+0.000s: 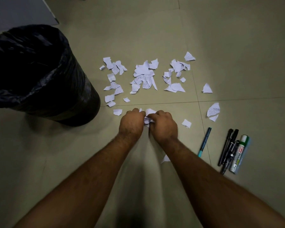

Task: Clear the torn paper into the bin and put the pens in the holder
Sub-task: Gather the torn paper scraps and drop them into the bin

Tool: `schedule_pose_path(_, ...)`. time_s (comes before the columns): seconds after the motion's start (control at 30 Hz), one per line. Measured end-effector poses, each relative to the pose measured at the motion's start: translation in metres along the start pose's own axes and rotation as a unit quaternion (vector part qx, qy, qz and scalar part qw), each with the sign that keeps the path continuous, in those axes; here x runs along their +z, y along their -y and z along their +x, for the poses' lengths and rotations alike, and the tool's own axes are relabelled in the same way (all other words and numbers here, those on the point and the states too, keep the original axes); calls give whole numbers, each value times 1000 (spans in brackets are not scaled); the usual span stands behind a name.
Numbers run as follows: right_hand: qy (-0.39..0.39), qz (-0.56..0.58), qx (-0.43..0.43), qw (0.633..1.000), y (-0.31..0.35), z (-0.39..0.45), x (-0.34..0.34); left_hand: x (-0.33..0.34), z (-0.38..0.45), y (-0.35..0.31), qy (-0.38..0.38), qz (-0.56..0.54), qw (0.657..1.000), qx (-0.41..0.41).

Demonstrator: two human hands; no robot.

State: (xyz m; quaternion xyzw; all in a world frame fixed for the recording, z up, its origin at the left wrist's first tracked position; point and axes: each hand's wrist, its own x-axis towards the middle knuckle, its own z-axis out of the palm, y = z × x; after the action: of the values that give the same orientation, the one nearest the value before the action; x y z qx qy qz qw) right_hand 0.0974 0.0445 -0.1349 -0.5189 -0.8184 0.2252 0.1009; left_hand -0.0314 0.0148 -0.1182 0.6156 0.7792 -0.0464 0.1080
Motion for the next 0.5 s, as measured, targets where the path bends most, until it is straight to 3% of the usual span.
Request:
schedule_pose_path(0.1, 15, 35, 36, 999, 2, 3, 1, 0, -2, 2, 6, -19, 1000, -12)
schedule_pose_path(0.23, 13, 165, 127, 978, 8, 5, 0, -8, -8, 4, -18, -165, 981, -100)
schedule_pose_path(0.37, -29, 303, 219, 927, 24, 4, -6, -19, -12, 10, -54, -303, 933, -185)
schedule_pose_path(0.5, -93, 404, 281, 865, 52, 17, -26, -50, -11, 16, -83, -352, 912, -196)
